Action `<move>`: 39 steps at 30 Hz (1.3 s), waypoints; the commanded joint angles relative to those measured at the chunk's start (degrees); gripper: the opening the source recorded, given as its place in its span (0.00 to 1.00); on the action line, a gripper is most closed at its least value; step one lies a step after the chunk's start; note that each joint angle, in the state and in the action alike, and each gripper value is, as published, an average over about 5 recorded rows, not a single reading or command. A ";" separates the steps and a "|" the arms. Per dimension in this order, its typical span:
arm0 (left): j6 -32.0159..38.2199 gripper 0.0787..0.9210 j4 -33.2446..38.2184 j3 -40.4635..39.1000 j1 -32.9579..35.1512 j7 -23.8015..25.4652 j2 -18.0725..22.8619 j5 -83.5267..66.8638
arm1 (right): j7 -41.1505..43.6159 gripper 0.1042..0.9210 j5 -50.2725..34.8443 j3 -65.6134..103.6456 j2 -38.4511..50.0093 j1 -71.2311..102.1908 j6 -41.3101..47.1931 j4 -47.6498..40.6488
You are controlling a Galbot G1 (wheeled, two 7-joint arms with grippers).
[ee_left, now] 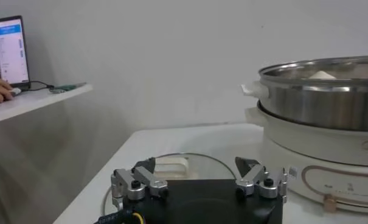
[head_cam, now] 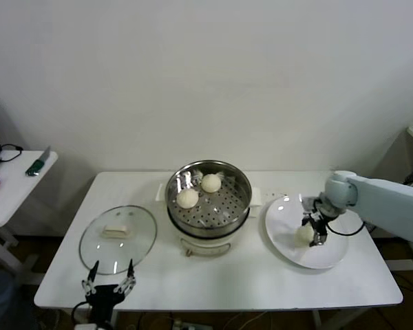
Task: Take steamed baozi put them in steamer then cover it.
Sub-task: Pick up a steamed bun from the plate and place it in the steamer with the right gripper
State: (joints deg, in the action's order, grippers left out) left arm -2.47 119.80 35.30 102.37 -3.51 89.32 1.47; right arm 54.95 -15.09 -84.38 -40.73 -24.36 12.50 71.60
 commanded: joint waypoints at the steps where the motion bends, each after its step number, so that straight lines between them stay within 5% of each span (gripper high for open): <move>1: -0.11 0.88 0.24 -0.17 0.12 -0.03 0.10 0.15 | 3.82 0.76 -6.96 -13.72 -4.11 -24.99 -7.30 4.68; 11: -0.15 0.88 0.71 -0.32 0.56 -0.15 0.02 0.26 | 6.52 0.76 -6.70 -12.83 -17.62 -42.18 -21.57 11.77; 20: -0.15 0.88 1.93 -0.02 1.41 -0.25 -0.25 0.24 | 3.18 0.76 -0.94 -6.18 -29.11 -35.23 -23.45 18.54; 39: -0.05 0.88 2.33 0.72 1.98 -0.57 -0.01 0.32 | -1.45 0.76 14.61 -6.79 -33.89 -15.66 -24.13 10.57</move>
State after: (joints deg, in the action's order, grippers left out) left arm -2.48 122.13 35.99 104.25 -4.09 89.20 1.74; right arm 54.79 -6.12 -91.48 -71.55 -46.64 -10.54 84.72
